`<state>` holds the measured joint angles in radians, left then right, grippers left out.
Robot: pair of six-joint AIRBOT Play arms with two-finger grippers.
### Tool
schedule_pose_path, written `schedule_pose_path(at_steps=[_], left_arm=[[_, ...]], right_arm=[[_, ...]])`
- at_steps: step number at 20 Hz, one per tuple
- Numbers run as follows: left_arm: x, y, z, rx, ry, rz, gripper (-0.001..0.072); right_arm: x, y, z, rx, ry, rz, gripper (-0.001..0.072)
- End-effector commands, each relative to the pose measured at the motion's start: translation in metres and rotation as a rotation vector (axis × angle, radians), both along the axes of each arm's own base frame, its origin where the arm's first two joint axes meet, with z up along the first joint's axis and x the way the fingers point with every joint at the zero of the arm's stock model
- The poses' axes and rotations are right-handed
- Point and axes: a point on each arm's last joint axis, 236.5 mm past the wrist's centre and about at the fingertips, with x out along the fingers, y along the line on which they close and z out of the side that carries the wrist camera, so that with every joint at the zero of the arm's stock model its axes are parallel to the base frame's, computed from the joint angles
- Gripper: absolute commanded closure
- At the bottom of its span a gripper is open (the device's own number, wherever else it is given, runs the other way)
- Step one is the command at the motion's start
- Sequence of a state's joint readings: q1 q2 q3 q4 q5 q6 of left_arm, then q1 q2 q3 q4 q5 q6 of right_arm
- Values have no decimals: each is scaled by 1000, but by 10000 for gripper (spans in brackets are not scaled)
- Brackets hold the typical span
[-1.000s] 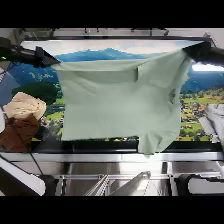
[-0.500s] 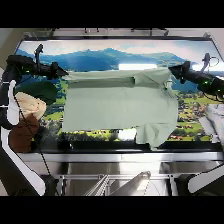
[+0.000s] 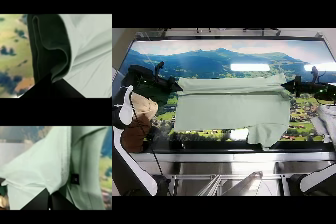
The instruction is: Fold the shirts.
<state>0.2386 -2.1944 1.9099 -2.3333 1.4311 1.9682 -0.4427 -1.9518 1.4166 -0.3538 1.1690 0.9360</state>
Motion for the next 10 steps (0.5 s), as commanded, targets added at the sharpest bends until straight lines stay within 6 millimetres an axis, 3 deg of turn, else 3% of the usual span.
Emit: schedule_pose_path(at_steps=[1,4,5,6,7,8,10], left_arm=[[-21,0,-17,29,84,-25,692],[-23,-18,-15,29,84,-66,690],[-23,-23,-11,28,80,-83,669],[-23,-27,-5,27,74,-104,428],[-21,-28,5,24,62,-124,154],[-17,-28,17,26,51,-127,-5],[-12,-23,43,27,39,-131,10]], right_arm=[[-11,-3,-14,-45,50,29,695],[-13,-1,-13,-33,58,33,694],[-15,0,-11,-18,73,30,635],[-16,-2,-10,3,97,15,450],[-18,-4,-6,24,113,7,388],[-21,-7,0,40,120,4,388],[-31,-16,18,63,110,17,388]])
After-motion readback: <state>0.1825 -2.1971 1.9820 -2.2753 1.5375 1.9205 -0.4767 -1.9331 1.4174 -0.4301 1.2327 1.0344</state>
